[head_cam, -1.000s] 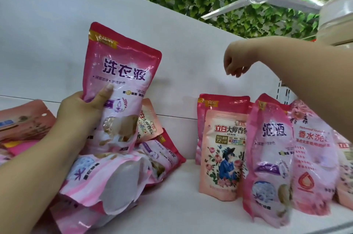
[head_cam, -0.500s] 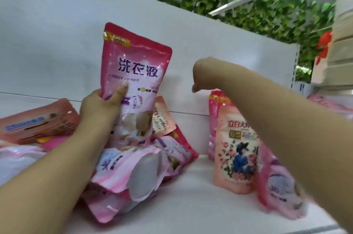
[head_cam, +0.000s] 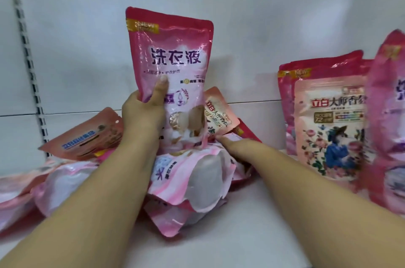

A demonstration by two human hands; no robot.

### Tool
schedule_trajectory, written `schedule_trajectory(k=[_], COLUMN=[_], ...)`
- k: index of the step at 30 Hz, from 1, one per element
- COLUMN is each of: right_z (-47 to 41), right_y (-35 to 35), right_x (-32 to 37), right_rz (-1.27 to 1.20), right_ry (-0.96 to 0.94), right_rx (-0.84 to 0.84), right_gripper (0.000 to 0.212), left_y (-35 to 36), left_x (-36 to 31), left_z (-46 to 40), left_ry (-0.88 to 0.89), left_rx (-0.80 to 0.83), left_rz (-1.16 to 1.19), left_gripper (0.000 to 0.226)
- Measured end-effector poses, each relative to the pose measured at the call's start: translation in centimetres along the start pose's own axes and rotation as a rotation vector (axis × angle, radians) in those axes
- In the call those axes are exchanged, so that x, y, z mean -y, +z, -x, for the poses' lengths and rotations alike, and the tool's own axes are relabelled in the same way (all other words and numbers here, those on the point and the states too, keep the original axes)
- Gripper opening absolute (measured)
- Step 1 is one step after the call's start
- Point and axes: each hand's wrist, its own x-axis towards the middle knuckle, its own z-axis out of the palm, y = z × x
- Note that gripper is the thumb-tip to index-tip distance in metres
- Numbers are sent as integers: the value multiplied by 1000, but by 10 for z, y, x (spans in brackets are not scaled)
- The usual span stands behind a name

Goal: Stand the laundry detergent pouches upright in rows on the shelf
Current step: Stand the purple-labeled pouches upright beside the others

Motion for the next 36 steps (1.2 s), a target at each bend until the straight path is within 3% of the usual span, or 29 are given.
schedule_trajectory(k=[2,5,11,16,20,24,27,28,30,32,34,36], right_z=[2,-4,-3,6,15,29,36,36,33,22,15,12], right_y=[-8,-12,-15,-19,-22,-24,-40,-44,-40,-28,-20,-22], right_x=[-5,-11,-10,-6,1,14,24,25,22,16,13,8], right_rz=[-3,113,48,18,-152,-216,-505,-550,-387,-254,-320,-391], right_ry=[60,84,13,-171,-370,-559,-615,-607,-471,-200,79,184], right_rx=[17,-103,-238,-356,-429,-558,-681,-677,-612,-456,-277,-172], right_gripper=[67,83,65,45,21,19,21,21,27,58,84,88], left_y=[-1,0,2,1,2,0,0,0,0,0,0,1], left_x=[0,2,0,0,-1,2,2,3,3,4,3,3], left_z=[-1,-2,2,2,4,4,2,0,-1,-1,1,1], left_ry=[2,12,-14,-53,-59,-62,-61,-63,-69,-68,-66,-63], left_rx=[-3,-11,0,-1,-1,6,12,9,-6,-5,-6,-11], left_rz=[-14,-48,-22,18,31,14,11,11,2,4,10,6], left_gripper=[42,42,33,34,31,33,35,36,36,37,36,36])
